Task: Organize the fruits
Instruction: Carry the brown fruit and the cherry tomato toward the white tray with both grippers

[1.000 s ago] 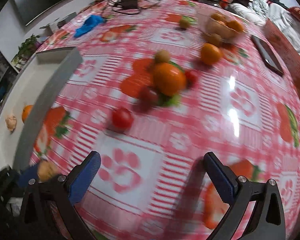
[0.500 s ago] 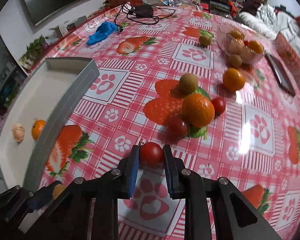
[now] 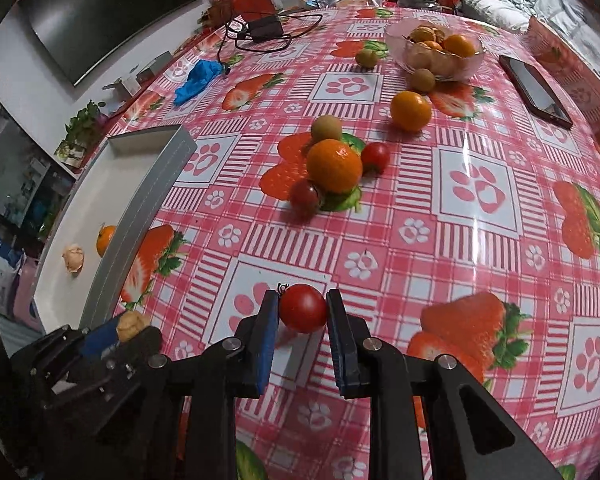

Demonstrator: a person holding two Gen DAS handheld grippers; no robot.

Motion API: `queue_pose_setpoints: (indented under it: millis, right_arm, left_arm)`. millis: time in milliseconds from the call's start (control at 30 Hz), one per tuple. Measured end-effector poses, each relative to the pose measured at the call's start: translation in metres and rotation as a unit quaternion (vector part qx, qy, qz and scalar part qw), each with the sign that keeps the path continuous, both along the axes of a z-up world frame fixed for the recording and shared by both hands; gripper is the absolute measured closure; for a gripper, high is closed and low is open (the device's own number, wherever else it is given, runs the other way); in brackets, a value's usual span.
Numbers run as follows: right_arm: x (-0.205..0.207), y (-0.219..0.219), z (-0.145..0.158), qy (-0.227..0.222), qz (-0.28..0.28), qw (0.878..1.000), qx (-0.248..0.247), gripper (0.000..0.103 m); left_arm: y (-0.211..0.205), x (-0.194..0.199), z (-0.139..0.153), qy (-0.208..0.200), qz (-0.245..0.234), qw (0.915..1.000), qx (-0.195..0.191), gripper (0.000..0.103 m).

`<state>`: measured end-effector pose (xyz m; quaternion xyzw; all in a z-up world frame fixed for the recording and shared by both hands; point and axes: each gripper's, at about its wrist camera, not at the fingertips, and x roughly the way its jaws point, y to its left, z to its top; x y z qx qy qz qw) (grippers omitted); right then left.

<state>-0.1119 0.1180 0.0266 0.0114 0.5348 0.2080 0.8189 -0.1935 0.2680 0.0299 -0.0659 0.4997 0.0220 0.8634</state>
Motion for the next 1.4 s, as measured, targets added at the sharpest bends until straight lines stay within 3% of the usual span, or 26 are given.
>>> queue_pose_setpoints:
  millis: [567, 1067, 1400]
  right_arm:
    - [-0.008, 0.006, 0.011, -0.004, 0.003, 1.000, 0.001, 0.078]
    - [0.006, 0.053, 0.042, -0.009, 0.039, 0.999, 0.023, 0.078]
    - [0.018, 0.120, 0.057, -0.016, 0.092, 0.995, 0.027, 0.078]
  left_arm:
    - [0.018, -0.005, 0.024, -0.024, 0.012, 0.9996, -0.010, 0.071]
    - [0.106, 0.007, 0.083, -0.077, 0.064, 0.9949, -0.013, 0.071]
    - [0.159, 0.018, 0.076, -0.070, 0.108, 0.9916, -0.015, 0.071]
